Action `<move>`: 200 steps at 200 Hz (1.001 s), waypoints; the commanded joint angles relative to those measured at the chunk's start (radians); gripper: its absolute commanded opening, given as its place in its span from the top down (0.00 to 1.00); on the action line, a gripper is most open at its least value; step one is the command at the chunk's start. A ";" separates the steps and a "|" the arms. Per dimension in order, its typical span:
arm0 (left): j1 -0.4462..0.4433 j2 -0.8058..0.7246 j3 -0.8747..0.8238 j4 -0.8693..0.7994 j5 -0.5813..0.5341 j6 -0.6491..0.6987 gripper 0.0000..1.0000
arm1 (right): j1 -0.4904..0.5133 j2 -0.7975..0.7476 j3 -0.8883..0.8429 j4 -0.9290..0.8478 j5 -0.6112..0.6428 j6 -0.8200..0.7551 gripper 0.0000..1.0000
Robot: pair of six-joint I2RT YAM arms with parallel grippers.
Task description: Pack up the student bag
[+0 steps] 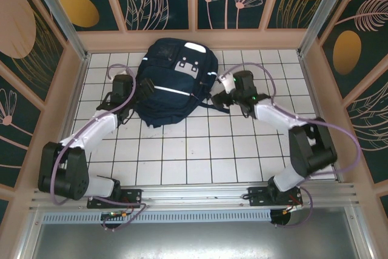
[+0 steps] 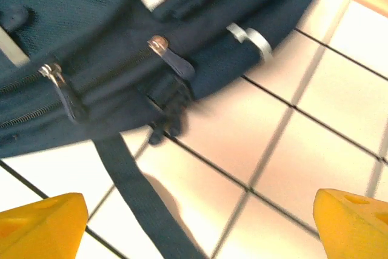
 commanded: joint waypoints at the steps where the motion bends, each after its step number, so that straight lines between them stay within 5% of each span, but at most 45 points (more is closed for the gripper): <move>1: 0.007 -0.048 -0.039 -0.008 -0.356 0.164 0.01 | -0.035 -0.099 -0.190 0.205 0.244 0.148 0.03; 26: 0.010 -0.094 -0.214 0.211 -0.512 0.257 0.01 | -0.112 -0.198 -0.387 0.352 0.389 0.240 0.03; 80: 0.029 0.008 -0.375 0.617 -0.612 0.426 0.01 | -0.286 -0.233 -0.681 0.929 0.384 0.275 0.03; 116: 0.038 0.099 -0.506 1.039 -0.528 0.557 0.01 | -0.326 -0.071 -0.634 1.101 0.362 0.271 0.03; 149: 0.141 0.123 -0.600 1.245 -0.334 0.520 0.01 | -0.373 0.002 -0.565 1.028 0.292 0.306 0.04; 164: 0.172 0.109 -0.606 1.215 -0.237 0.508 0.01 | -0.397 -0.005 -0.587 1.052 0.250 0.323 0.04; 177: 0.178 0.126 -0.640 1.275 -0.189 0.516 0.01 | -0.426 0.005 -0.650 1.161 0.161 0.332 0.01; 187: 0.193 0.195 -0.687 1.477 -0.186 0.512 0.01 | -0.424 0.064 -0.698 1.338 0.188 0.321 0.01; 200: 0.200 0.137 -0.660 1.315 -0.164 0.492 0.01 | -0.431 0.029 -0.674 1.231 0.180 0.339 0.01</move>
